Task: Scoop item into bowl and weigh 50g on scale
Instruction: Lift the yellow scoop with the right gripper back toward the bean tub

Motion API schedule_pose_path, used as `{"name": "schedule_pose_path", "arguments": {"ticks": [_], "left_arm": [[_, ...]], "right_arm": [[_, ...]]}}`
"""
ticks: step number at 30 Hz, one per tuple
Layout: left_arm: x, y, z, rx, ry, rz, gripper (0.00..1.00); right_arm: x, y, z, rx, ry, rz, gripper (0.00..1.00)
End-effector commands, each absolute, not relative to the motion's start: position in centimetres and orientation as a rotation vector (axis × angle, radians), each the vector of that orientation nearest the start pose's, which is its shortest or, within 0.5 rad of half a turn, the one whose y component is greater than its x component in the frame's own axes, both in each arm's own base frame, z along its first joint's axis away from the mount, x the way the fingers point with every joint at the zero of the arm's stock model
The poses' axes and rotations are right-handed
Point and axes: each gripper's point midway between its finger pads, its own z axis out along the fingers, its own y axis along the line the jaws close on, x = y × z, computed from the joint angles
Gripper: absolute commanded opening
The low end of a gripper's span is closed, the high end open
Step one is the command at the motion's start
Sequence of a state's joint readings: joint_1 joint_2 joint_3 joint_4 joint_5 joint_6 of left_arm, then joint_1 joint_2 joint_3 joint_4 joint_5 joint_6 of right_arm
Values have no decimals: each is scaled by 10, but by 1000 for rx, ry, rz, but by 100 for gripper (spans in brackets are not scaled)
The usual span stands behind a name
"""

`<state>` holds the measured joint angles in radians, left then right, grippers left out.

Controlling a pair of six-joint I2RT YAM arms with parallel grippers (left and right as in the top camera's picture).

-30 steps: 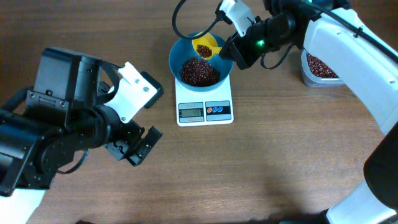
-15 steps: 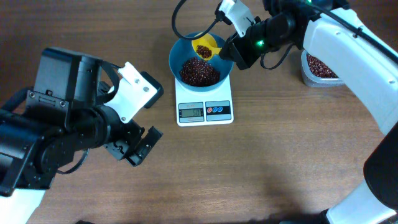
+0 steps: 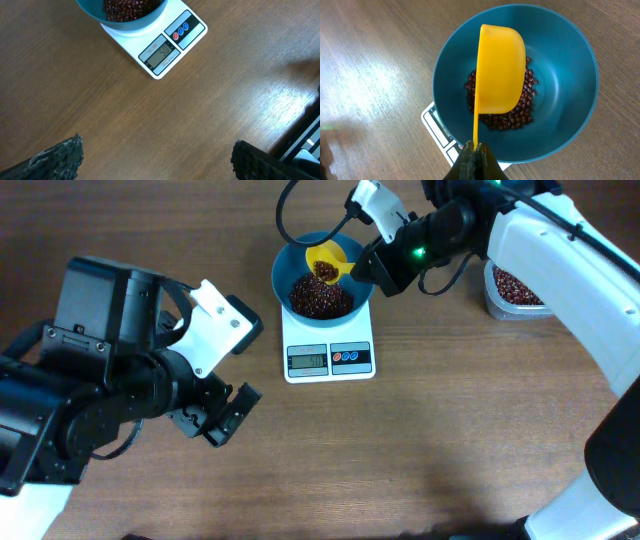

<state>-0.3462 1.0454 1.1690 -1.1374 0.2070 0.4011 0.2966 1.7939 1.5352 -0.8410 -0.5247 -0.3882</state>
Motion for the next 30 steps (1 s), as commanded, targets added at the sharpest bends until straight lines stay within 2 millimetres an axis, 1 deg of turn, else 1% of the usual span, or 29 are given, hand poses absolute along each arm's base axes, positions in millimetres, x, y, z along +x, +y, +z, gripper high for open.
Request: {"name": "schedule_pose_path", "arguments": {"ticks": [1,2,4,6,7,9,10,13,15,16,17,19,20,22,23,24,25,27,28,29,30], "left_arm": [[224,-120,229,1017,2352,-259,99],[224,-120,229,1017,2352,-259,99],[224,-120,229,1017,2352,-259,99],[224,-120,229,1017,2352,-259,99],[224,-120,229,1017,2352,-259,99],[224,-120,229,1017,2352,-259,99],[224,-120,229,1017,2352,-259,99],[224,-120,229,1017,2352,-259,98],[224,-120,229,1017,2352,-259,99],[224,-120,229,1017,2352,-259,99],[224,-120,229,1017,2352,-259,99],[224,-120,229,1017,2352,-259,98],[224,-120,229,1017,2352,-259,98],[224,-120,229,1017,2352,-259,99],[224,-120,229,1017,2352,-259,99],[224,-120,229,1017,2352,-259,99],[224,-120,229,1017,2352,-259,99],[224,-120,229,1017,2352,-259,98],[224,-120,229,1017,2352,-259,99],[224,-120,229,1017,2352,-259,99],[224,-120,229,1017,2352,-259,99]], "right_arm": [[385,216,193,-1024,2300,706,4],[386,215,196,-1007,2293,747,4],[388,207,206,-916,2285,878,4],[387,198,229,-833,2201,1107,4],[389,190,234,-799,2184,1148,4],[389,183,244,-774,2139,1220,4],[388,181,249,-753,2122,1268,4],[388,179,252,-641,2171,1346,4],[384,179,264,-642,2113,1431,4],[384,175,268,-634,2092,1458,4],[388,166,269,-607,2089,1453,4],[400,134,269,-457,2118,1443,4],[402,124,272,-431,2102,1450,4],[408,95,275,-351,2079,1436,4],[411,70,274,-272,2084,1410,4],[413,51,273,-214,2086,1385,4],[414,21,270,-130,2086,1339,4],[414,-16,262,-11,2116,1257,4],[408,-44,249,56,2162,1161,4],[399,-61,239,74,2205,1088,4],[388,-79,224,123,2282,1000,4]]}}
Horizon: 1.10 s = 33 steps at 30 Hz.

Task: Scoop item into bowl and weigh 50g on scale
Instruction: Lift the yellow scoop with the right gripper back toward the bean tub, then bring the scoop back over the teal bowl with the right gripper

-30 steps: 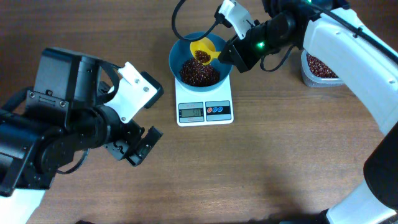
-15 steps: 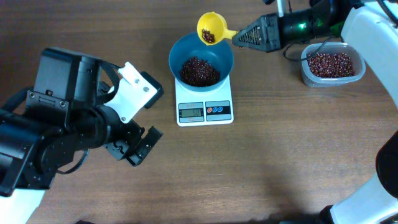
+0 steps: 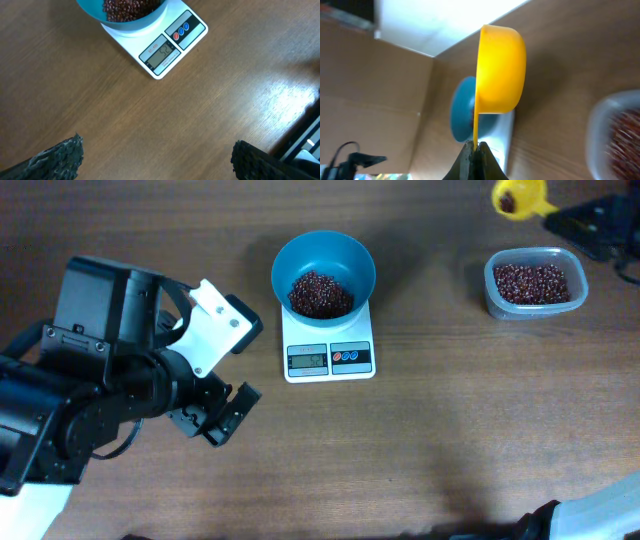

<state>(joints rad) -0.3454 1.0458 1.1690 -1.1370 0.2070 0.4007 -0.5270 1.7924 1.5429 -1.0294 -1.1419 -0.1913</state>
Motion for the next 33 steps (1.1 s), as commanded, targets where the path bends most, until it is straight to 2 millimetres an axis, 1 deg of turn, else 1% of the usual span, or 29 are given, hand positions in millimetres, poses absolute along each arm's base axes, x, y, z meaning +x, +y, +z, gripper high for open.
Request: {"name": "schedule_pose_path", "arguments": {"ticks": [1,2,4,5,6,8,9,10,12,14,15,16,18,19,20,21,22,23,24,25,26,27,29,31,32,33], "left_arm": [[224,-120,229,1017,2352,-259,99],[224,-120,229,1017,2352,-259,99],[224,-120,229,1017,2352,-259,98],[224,-120,229,1017,2352,-259,99],[224,-120,229,1017,2352,-259,98],[224,-120,229,1017,2352,-259,99],[224,-120,229,1017,2352,-259,99],[224,-120,229,1017,2352,-259,98],[224,-120,229,1017,2352,-259,99],[224,-120,229,1017,2352,-259,99],[224,-120,229,1017,2352,-259,98],[224,-120,229,1017,2352,-259,98],[224,-120,229,1017,2352,-259,99],[224,-120,229,1017,2352,-259,99],[224,-120,229,1017,2352,-259,99],[224,-120,229,1017,2352,-259,98],[224,-120,229,1017,2352,-259,99],[224,-120,229,1017,2352,-259,99],[224,-120,229,1017,2352,-259,99],[224,-120,229,1017,2352,-259,99],[224,-120,229,1017,2352,-259,99],[224,-120,229,1017,2352,-259,99],[224,-120,229,1017,2352,-259,99],[224,-120,229,1017,2352,-259,98],[224,-120,229,1017,2352,-259,99],[224,-120,229,1017,2352,-259,99]], "right_arm": [[378,-96,209,176,2366,908,4],[375,-104,202,202,2404,857,4],[368,-120,183,231,2523,692,4],[363,-129,170,233,2614,557,4],[362,-131,163,220,2667,473,4],[361,-129,153,162,2763,311,4],[361,-129,149,124,2809,200,4],[366,-126,146,54,2850,37,4],[378,-123,148,-43,2853,-199,4],[387,-120,152,-101,2837,-347,4],[389,-120,156,-131,2827,-476,4],[391,-118,159,-152,2820,-533,4],[394,-111,163,-160,2804,-578,4],[401,-103,170,-81,2774,-505,4],[412,-85,181,-82,2733,-348,4],[433,-46,209,-153,2624,-42,4],[446,-10,243,-234,2497,213,4],[449,19,264,-319,2406,398,4],[446,34,267,-394,2376,465,4],[443,51,268,-471,2356,510,4],[440,72,267,-558,2340,519,4],[437,96,264,-691,2316,500,4],[434,129,242,-822,2345,461,4],[428,159,218,-964,2350,490,4],[426,171,208,-1034,2341,495,4],[426,176,201,-1056,2354,477,4]]}}
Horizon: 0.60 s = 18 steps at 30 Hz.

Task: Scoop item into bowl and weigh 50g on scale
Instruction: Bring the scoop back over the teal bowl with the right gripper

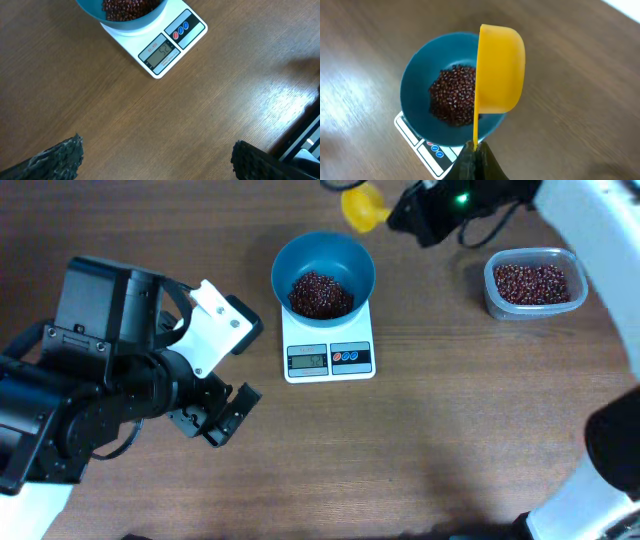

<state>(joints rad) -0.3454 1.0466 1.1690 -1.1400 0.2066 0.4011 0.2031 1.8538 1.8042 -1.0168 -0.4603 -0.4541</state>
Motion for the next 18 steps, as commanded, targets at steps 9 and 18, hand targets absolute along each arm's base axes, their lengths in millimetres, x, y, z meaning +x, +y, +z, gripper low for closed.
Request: {"name": "schedule_pose_path", "arguments": {"ticks": [9,18], "left_arm": [[224,-120,229,1017,2352,-259,98],[224,-120,229,1017,2352,-259,99]], "right_arm": [[431,196,134,-1300,2417,89,4],[432,216,126,-1343,2377,76,4]]}}
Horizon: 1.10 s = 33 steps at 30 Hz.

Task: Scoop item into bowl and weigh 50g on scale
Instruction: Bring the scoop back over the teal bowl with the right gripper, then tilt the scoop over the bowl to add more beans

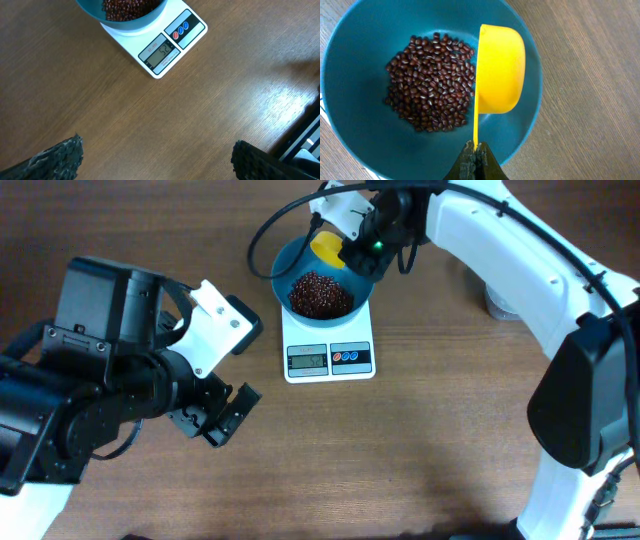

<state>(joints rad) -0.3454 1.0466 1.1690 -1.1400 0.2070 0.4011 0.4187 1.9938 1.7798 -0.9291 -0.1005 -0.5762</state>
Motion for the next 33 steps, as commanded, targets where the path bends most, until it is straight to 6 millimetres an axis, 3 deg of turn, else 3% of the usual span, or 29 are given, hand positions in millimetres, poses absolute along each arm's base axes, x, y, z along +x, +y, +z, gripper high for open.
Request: {"name": "schedule_pose_path", "arguments": {"ticks": [1,3,8,13,18,27,33], "left_arm": [[224,-120,229,1017,2352,-259,99],[224,-120,229,1017,2352,-259,98],[224,-120,229,1017,2352,-259,98],[224,-120,229,1017,2352,-259,99],[224,-120,229,1017,2352,-259,98],[224,-120,229,1017,2352,-259,99],[224,-120,229,1017,2352,-259,99]], "right_arm": [[433,215,124,-1346,2380,47,4],[436,209,124,-1340,2384,-35,4],[439,211,118,-1345,2387,-52,4],[432,226,109,-1392,2377,-43,4],[436,218,109,-1382,2385,-106,4],[434,217,100,-1393,2404,-108,4],[422,218,87,-1413,2440,-47,4]]}}
